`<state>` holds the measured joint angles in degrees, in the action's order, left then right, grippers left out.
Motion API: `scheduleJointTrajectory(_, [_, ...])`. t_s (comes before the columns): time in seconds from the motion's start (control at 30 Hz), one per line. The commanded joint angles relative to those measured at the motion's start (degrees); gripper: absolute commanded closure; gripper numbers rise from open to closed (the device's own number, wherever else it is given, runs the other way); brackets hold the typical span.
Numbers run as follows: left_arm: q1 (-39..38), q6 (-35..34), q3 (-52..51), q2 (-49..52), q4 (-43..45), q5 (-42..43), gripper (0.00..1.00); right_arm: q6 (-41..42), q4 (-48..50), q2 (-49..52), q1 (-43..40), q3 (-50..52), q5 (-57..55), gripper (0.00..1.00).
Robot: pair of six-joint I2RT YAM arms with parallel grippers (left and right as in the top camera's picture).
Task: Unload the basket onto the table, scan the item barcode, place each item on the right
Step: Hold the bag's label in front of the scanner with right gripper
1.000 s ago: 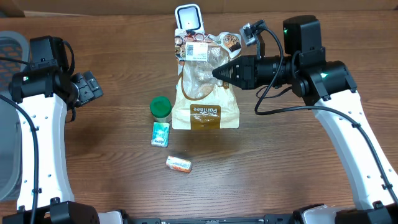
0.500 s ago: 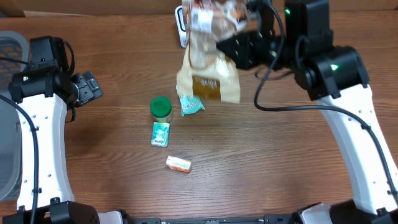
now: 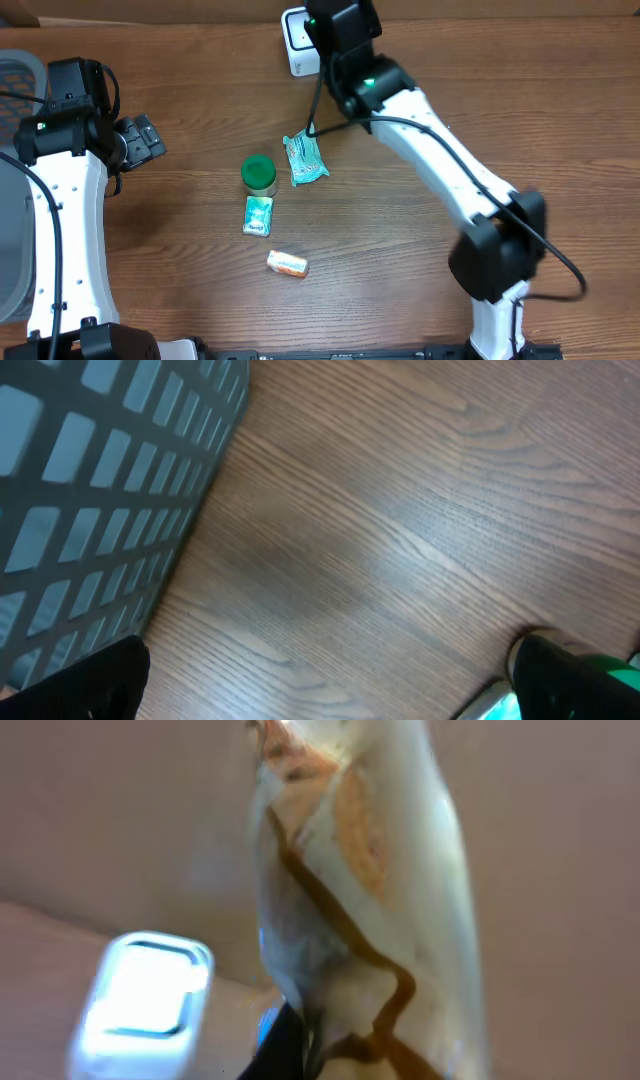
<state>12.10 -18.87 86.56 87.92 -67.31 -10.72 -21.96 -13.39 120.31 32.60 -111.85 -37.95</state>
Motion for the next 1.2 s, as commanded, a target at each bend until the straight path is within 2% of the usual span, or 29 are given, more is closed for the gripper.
scheduleJointTrajectory(0.0, [-0.1, 1.1, -0.2, 0.2, 0.2, 0.2, 0.01, -17.1, 6.3, 3.9, 0.0, -1.0, -8.5, 0.96])
scheduleJointTrajectory(0.1, [-0.1, 1.1, -0.2, 0.2, 0.2, 0.3, 0.00, -23.9, 10.9, 7.5, 0.0, -1.0, -8.3, 0.96])
scheduleJointTrajectory(0.2, [-0.1, 1.1, -0.2, 0.2, 0.2, 0.2, 0.00, -28.2, 11.5, 10.1, 0.0, -1.0, -6.5, 0.96])
scheduleJointTrajectory(0.33, [-0.1, 1.1, -0.2, 0.2, 0.2, 0.3, 0.00, -38.1, 12.5, 14.4, 0.0, -1.0, -3.0, 0.96])
scheduleJointTrajectory(0.47, [-0.1, 1.1, -0.2, 0.2, 0.3, 0.2, 0.00, -42.1, 16.0, 16.6, 0.0, -1.0, -1.5, 0.96])
scheduleJointTrajectory(0.6, [-0.1, 1.1, -0.2, 0.2, 0.2, 0.2, 0.00, -44.6, 16.1, 17.2, 0.0, -1.0, -0.7, 0.96])
scheduleJointTrajectory(1.17, [-0.1, 1.1, -0.2, 0.2, 0.2, 0.2, 0.00, -44.1, 15.9, 17.3, -0.3, -1.0, -0.5, 0.96])
